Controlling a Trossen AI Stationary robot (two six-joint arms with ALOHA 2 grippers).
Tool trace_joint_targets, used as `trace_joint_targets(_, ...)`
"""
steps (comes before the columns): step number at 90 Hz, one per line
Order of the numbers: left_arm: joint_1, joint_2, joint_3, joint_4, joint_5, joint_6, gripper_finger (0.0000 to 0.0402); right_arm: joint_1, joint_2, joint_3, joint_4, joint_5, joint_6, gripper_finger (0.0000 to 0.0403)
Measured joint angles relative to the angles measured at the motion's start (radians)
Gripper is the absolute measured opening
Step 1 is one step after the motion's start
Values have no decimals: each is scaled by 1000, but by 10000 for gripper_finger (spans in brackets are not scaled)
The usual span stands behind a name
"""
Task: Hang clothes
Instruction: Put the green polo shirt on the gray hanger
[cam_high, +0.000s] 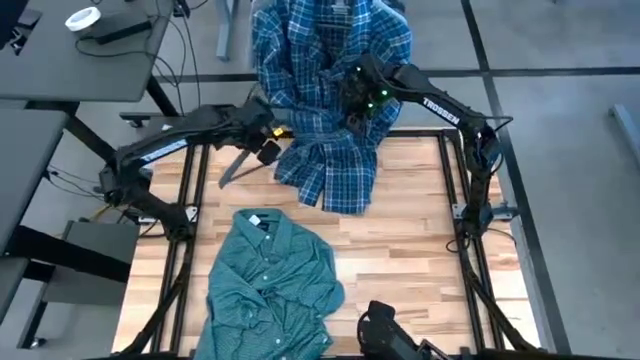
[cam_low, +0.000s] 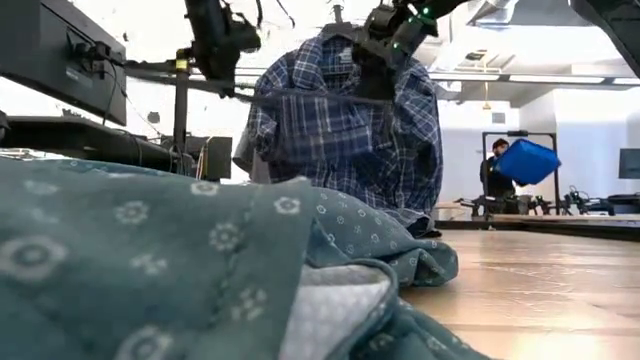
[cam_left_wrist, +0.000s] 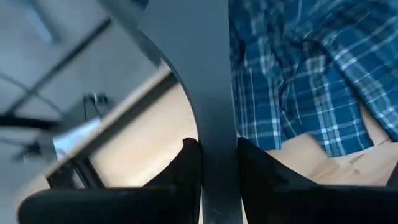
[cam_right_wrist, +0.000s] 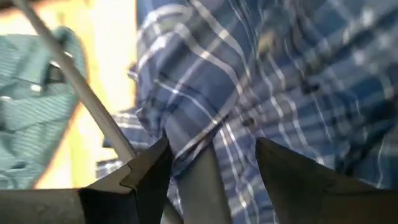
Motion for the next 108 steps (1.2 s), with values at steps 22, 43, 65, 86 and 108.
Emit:
trace_joint_targets(22,-18,-45,0,-39,-7,82,50,-2,-54,71,37,-152,13,219)
trace_joint_targets(43,-67,-43,31,-34,-7,142,50,-1,-64,72,25,-302,51,219)
trace_joint_targets(65,-165,-44,167,-67,-8,161,50,-23,-58,71,26,-307,118,219)
trace_joint_targets(86,-213,-45,193,-49,-11,169,50,20,2,71,106,-533,171,219)
trace_joint_targets(108,-274,-43,239,-47,-11,149,50,83,99,71,90,-531,123,219)
